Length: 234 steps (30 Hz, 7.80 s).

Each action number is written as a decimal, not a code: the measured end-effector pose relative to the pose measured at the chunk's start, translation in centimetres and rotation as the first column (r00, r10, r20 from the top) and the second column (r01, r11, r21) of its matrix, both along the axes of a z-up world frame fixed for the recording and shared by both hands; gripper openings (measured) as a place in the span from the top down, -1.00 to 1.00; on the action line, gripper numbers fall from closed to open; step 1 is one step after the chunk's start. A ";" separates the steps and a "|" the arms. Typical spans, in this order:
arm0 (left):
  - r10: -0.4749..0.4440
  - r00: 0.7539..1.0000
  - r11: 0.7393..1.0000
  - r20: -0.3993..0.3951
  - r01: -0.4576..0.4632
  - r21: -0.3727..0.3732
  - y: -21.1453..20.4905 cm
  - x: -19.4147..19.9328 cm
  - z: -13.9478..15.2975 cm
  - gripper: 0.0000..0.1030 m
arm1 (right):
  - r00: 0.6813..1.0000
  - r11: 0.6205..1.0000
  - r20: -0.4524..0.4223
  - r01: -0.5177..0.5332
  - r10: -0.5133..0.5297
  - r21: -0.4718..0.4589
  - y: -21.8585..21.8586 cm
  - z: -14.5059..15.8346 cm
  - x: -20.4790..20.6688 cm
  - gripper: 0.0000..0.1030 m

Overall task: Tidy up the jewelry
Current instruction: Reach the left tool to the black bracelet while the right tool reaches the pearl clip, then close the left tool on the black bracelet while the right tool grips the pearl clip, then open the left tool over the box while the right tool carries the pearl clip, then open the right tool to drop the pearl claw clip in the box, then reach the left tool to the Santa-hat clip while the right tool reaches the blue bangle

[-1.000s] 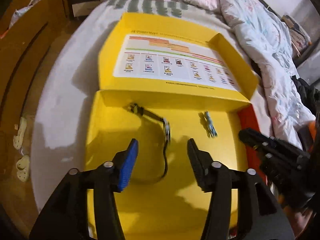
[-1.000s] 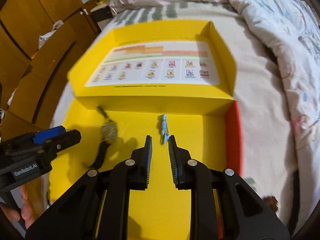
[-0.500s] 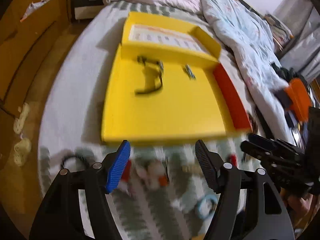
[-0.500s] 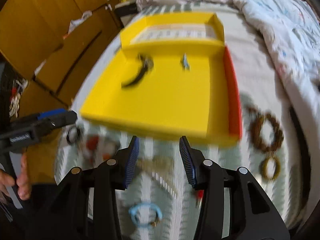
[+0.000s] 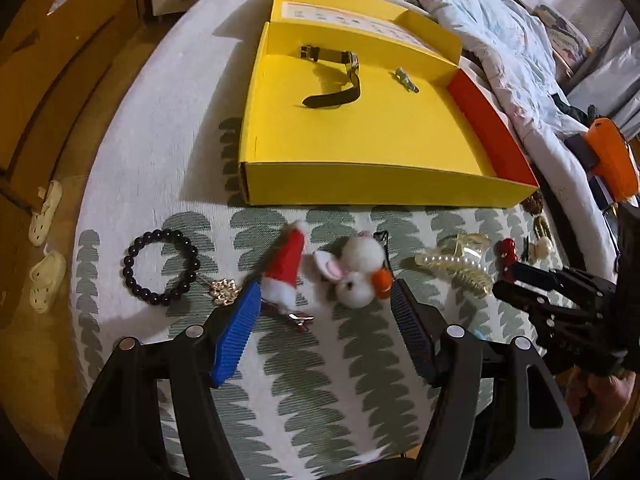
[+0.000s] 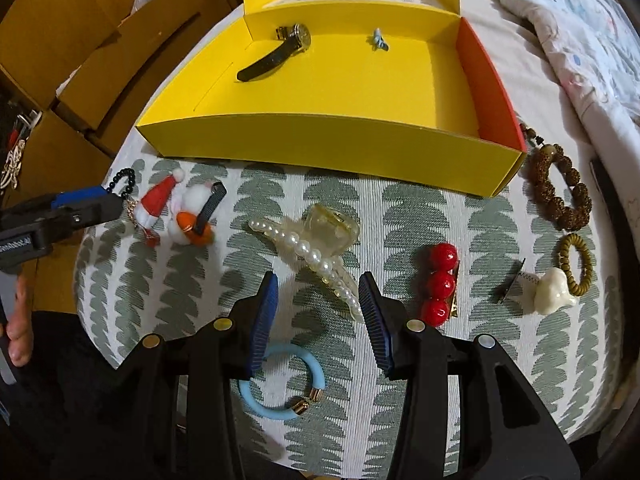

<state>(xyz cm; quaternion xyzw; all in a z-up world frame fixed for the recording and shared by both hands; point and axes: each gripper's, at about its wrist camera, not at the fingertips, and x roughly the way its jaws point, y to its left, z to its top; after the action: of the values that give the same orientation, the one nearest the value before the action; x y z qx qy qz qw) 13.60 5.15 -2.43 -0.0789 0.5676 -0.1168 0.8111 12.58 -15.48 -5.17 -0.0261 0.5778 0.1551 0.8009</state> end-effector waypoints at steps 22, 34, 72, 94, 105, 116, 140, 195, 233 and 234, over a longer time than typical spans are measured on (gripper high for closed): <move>0.110 0.985 0.989 -0.129 -0.096 0.113 7.2 2.9 -4.5 -0.42 | 0.999 0.999 -0.034 -0.037 0.036 -0.040 0.5 -2.6 0.9 0.11; 0.188 0.970 0.969 -0.155 -0.158 0.188 7.8 4.0 -6.7 -0.34 | 0.999 0.998 -0.025 -0.037 0.035 -0.053 0.6 -2.8 1.1 0.11; 0.161 0.980 0.946 -0.116 -0.120 0.300 4.6 3.0 -5.9 0.02 | 1.000 0.992 0.020 -0.012 0.015 -0.127 1.9 -4.7 2.8 0.08; 0.162 0.981 0.969 -0.103 -0.139 0.203 5.4 2.6 -4.0 0.81 | 0.999 0.996 0.001 0.053 -0.053 -0.069 0.1 -3.9 3.0 0.48; 0.194 0.981 0.972 -0.023 -0.189 0.140 6.6 1.8 -1.5 0.81 | 0.997 0.997 0.029 0.076 -0.075 -0.007 -1.5 -1.8 2.4 0.48; 0.213 0.973 0.971 0.084 -0.221 0.091 6.3 0.9 2.4 0.82 | 0.994 0.996 0.072 0.073 -0.077 0.053 -1.8 1.0 1.6 0.48; 0.005 0.996 1.000 0.089 -0.005 0.010 -4.7 9.2 6.9 0.81 | 0.989 0.992 0.112 0.085 -0.095 0.095 -0.1 5.6 14.2 0.48; 0.034 0.998 0.999 0.059 -0.034 0.003 -4.3 11.4 3.4 -0.14 | 0.985 0.993 0.130 0.114 -0.110 -0.023 -0.4 1.8 19.6 -0.05; -0.008 1.000 0.994 -0.023 0.010 0.112 0.5 1.0 -2.3 -0.34 | 0.981 0.985 -0.105 -0.167 0.162 -0.045 5.9 -0.7 -7.0 -0.15; -0.019 0.999 0.992 -0.025 0.022 0.122 0.1 1.1 -2.5 -0.34 | 0.981 0.984 -0.106 -0.168 0.162 -0.052 6.0 -0.9 -7.1 -0.15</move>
<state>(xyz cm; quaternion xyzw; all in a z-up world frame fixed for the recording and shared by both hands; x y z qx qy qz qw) 14.72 5.27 -4.90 -0.0247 0.5842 -0.0894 0.8063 5.51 -9.50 -6.02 -0.0903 0.6178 0.2046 0.7538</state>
